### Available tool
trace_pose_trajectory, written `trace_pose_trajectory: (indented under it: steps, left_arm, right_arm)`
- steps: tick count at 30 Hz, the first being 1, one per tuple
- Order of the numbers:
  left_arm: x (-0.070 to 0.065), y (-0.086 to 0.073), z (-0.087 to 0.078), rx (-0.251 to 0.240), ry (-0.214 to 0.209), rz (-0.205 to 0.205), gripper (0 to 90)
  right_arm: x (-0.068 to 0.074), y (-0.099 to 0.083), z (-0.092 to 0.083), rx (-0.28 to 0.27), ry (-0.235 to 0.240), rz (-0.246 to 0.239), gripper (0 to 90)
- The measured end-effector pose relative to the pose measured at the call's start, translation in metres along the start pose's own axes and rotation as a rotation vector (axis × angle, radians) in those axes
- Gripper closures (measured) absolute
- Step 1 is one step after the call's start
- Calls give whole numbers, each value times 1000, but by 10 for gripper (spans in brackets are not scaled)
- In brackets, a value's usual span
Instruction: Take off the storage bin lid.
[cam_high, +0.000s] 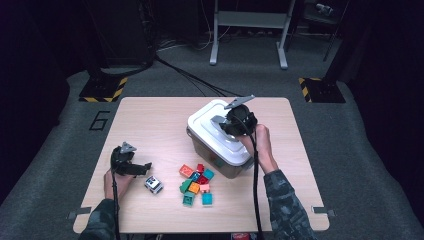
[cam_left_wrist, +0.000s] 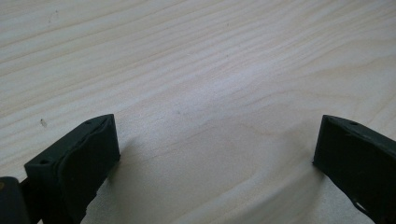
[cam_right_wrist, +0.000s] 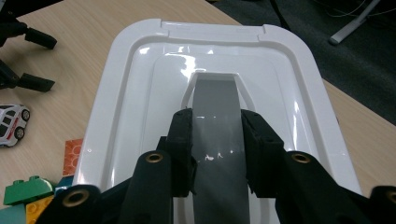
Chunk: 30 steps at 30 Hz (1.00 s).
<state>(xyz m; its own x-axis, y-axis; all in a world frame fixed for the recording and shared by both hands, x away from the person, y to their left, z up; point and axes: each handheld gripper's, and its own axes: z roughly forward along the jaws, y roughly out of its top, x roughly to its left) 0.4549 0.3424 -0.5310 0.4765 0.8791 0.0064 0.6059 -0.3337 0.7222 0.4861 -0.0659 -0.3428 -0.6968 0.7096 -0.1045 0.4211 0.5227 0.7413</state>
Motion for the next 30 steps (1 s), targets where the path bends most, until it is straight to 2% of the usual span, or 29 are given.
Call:
trace_pose_trajectory:
  steps: [7, 9, 12, 13, 14, 17, 21, 25, 26, 28, 29, 30]
  left_arm:
    - [0, 0, 0, 2, -4, 7, 0]
    - [0, 0, 0, 2, -4, 8, 0]
    - [0, 0, -1, 9, -5, 11, 0]
    - [0, 0, -1, 7, -4, 9, 0]
    - [0, 0, -1, 7, -4, 11, 0]
    - [0, 0, -1, 10, -6, 11, 1]
    - [0, 0, -1, 7, -5, 13, 1]
    - [0, 0, 0, 6, -5, 12, 1]
    - [0, 0, 0, 6, -5, 12, 1]
    - [0, 0, 0, 6, -5, 12, 1]
    - [0, 0, 0, 5, -5, 11, 1]
    - [0, 0, 0, 5, -5, 12, 2]
  right_arm:
    - [-8, 1, -10, -15, -20, 12, 669]
    - [-9, 1, -13, -3, -26, 37, 669]
    - [-14, 1, -16, -19, -36, 24, 669]
    - [-15, 0, -19, -13, -43, 45, 669]
    - [-17, 0, -19, -20, -47, 35, 668]
    - [-23, -3, -25, -7, -62, 61, 669]
    - [-32, -6, -31, -20, -82, 72, 668]
    - [-42, -11, -40, -27, -105, 113, 668]
    - [-44, -12, -42, -31, -110, 108, 668]
    - [-49, -15, -46, -36, -125, 120, 668]
    - [-51, -16, -48, -37, -132, 143, 668]
    - [-55, -18, -50, -43, -141, 139, 668]
